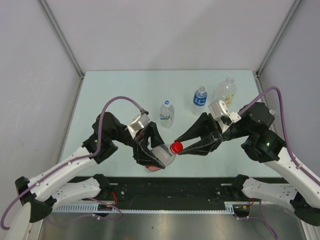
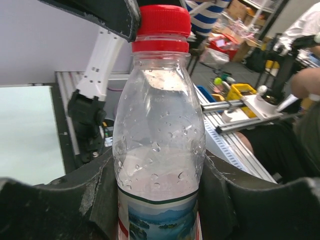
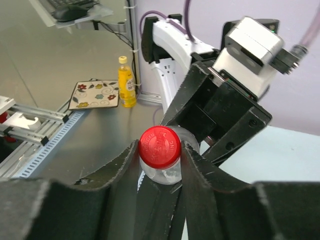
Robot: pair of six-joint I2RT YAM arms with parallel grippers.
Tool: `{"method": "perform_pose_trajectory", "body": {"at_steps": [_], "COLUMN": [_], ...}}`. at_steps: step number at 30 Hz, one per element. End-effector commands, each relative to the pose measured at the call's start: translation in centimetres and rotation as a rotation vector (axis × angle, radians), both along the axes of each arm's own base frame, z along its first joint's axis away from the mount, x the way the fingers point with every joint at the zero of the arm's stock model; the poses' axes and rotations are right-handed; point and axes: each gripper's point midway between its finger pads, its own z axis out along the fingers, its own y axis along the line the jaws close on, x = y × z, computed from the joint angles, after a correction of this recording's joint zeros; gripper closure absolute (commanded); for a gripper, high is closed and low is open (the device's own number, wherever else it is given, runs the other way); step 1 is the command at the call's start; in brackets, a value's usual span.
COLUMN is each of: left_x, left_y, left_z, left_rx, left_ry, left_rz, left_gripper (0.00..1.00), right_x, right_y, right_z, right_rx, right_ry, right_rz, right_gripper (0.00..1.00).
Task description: Unscrew the bottle caps
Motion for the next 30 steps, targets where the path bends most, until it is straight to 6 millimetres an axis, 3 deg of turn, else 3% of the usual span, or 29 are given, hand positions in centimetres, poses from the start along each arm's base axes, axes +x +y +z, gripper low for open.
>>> {"method": "perform_pose_trajectory", "body": {"at_steps": [1, 6, 12, 15, 17, 24, 27, 30], "left_x": [2.9, 3.6, 5.2, 7.7, 8.9, 14.0, 15.6, 16.3], "left_y": [-0.1, -0.2, -0.2, -0.2, 0.0, 1.6, 2.5, 3.0], "left_z": [4.6, 4.4, 4.2, 3.7, 3.3, 1.0, -0.2, -1.1], "left_rx": [-0.172, -0.169, -0.168, -0.152, -0.14, -0.063, -0.025, 0.014], "left_ry": [-0.15, -0.159, -0.161, -0.15, -0.162, -0.233, -0.285, -0.322], "left_rz": [0.238, 0.291, 0.397, 0.547, 0.619, 0.966, 1.114, 1.204], "left_gripper": [1.0, 1.0, 1.0, 1.0, 1.0, 1.0, 1.0, 1.0], "right_x": [0.8, 1.8, 3.6, 6.4, 7.1, 11.9, 14.0, 15.1], "right_y": [0.0, -0.6, -1.4, -2.3, -3.1, -7.1, -8.6, -8.2], "right_z": [-2.5, -1.2, 0.1, 1.3, 2.2, 4.5, 3.9, 2.5], "right_rx": [-0.115, -0.067, -0.017, 0.048, 0.09, 0.269, 0.307, 0.281], "right_ry": [0.147, 0.157, 0.188, 0.229, 0.255, 0.448, 0.548, 0.613], "right_rz": [-0.065, -0.153, -0.279, -0.468, -0.531, -0.878, -1.019, -1.079], "right_gripper": [0.53, 0.35, 0.26, 0.26, 0.26, 0.27, 0.31, 0.32]}}
